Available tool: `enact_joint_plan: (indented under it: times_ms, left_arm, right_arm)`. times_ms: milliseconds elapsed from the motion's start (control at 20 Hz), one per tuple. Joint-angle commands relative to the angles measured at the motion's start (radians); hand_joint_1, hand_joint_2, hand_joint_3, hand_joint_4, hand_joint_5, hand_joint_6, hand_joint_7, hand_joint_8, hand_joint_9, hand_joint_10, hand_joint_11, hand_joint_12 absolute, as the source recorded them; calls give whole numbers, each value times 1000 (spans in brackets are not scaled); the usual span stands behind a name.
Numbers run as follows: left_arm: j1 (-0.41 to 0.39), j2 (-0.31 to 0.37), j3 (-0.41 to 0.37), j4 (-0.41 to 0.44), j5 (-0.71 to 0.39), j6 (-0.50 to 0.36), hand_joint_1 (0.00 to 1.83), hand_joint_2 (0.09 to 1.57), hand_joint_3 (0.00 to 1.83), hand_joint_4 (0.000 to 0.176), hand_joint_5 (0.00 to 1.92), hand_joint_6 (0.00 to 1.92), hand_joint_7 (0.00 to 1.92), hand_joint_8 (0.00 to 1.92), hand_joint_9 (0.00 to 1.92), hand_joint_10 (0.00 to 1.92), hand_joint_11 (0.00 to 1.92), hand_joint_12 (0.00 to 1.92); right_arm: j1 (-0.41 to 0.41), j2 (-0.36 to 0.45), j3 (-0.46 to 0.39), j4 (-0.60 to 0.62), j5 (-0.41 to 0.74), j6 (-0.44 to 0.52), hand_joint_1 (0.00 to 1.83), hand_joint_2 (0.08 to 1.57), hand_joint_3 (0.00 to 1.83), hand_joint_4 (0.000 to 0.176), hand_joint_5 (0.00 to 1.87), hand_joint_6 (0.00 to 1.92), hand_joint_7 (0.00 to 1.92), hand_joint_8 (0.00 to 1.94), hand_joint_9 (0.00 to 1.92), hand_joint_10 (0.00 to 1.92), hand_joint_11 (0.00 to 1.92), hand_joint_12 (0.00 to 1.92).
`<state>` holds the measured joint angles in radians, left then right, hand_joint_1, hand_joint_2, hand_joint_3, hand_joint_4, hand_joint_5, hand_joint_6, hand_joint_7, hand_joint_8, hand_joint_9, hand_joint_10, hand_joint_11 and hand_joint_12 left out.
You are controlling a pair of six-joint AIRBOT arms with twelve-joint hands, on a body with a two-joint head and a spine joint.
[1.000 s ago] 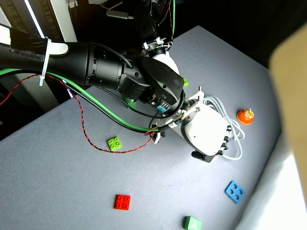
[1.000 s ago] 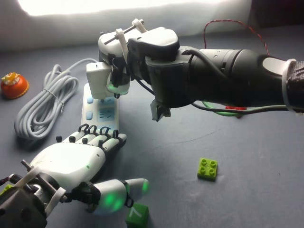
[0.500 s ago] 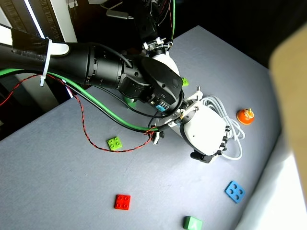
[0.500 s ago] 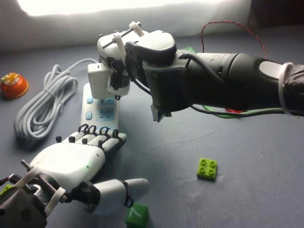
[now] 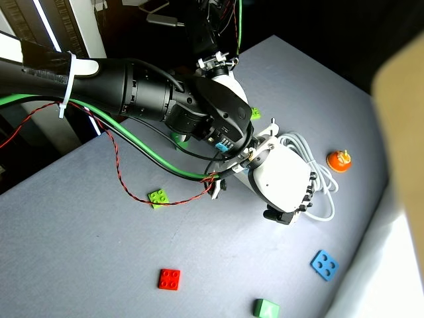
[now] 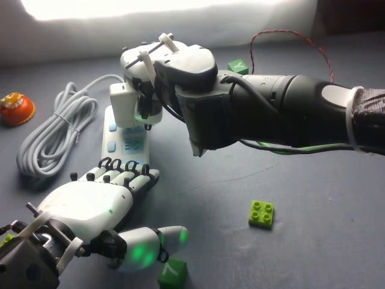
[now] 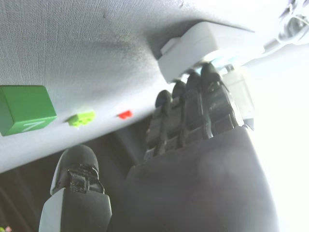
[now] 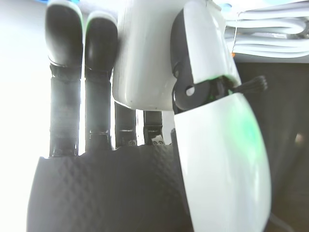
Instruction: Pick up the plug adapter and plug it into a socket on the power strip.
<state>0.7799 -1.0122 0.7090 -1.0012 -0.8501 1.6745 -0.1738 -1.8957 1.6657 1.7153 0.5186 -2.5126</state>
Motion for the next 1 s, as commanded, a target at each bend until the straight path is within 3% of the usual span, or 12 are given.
enact_joint_plan:
  times_ms: [0,700,950]
  left_arm:
    - [2,-5,2,10,-36,-6,0,1151,0,0,92,2,106,2,104,2,0,269]
    - [4,-5,1,9,-38,-7,0,1152,0,0,76,0,96,1,98,0,0,238]
    - [5,-4,-1,9,-40,-8,0,1155,1,0,73,1,88,1,85,1,0,208]
  right_arm:
    - [-20,-11,-9,-14,-37,-6,1364,1165,2,0,825,1080,822,1199,884,1370,877,1329]
    - [-40,-16,-35,-19,-15,-7,1361,1173,2,0,814,1090,809,1223,862,1406,860,1369]
    - [-38,-16,-35,-26,-15,-7,1366,1156,0,0,869,1015,839,1173,886,1372,878,1339]
